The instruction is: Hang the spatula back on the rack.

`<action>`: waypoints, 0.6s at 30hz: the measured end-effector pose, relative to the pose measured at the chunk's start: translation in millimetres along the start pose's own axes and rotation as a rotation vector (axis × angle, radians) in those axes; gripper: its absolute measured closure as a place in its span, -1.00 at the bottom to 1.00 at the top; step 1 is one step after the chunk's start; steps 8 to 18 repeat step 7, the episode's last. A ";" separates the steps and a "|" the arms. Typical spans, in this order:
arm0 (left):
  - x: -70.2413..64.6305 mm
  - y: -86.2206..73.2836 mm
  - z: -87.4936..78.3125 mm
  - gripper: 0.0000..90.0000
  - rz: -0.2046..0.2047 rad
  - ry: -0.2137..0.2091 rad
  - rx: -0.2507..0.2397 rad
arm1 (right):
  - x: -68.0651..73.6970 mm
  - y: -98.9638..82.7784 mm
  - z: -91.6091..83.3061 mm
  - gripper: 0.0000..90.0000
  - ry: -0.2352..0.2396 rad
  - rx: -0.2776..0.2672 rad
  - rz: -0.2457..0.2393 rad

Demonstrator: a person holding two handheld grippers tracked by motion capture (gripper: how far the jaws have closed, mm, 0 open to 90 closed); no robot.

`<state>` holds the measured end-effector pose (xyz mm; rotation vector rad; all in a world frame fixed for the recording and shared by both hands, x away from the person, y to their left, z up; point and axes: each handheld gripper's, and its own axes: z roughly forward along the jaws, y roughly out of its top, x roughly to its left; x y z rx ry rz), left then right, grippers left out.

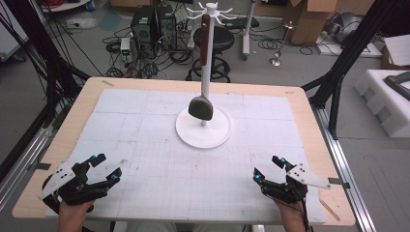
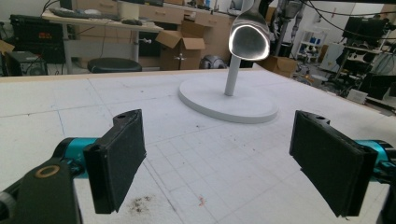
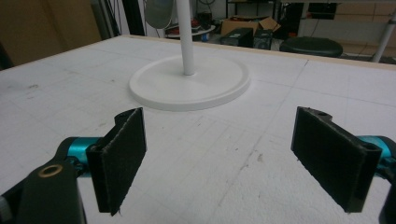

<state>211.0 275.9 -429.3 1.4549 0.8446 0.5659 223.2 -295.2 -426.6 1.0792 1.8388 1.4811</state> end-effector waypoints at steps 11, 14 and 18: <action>2.8 -2.0 -1.3 -0.59 -0.006 0.016 0.007 | -3.2 -1.7 0.2 -0.61 -0.002 -0.002 0.008; 2.8 -2.0 -1.3 -0.59 -0.006 0.016 0.007 | -3.2 -1.7 0.2 -0.61 -0.002 -0.002 0.008; 2.8 -2.0 -1.3 -0.59 -0.006 0.016 0.007 | -3.2 -1.7 0.2 -0.61 -0.002 -0.002 0.008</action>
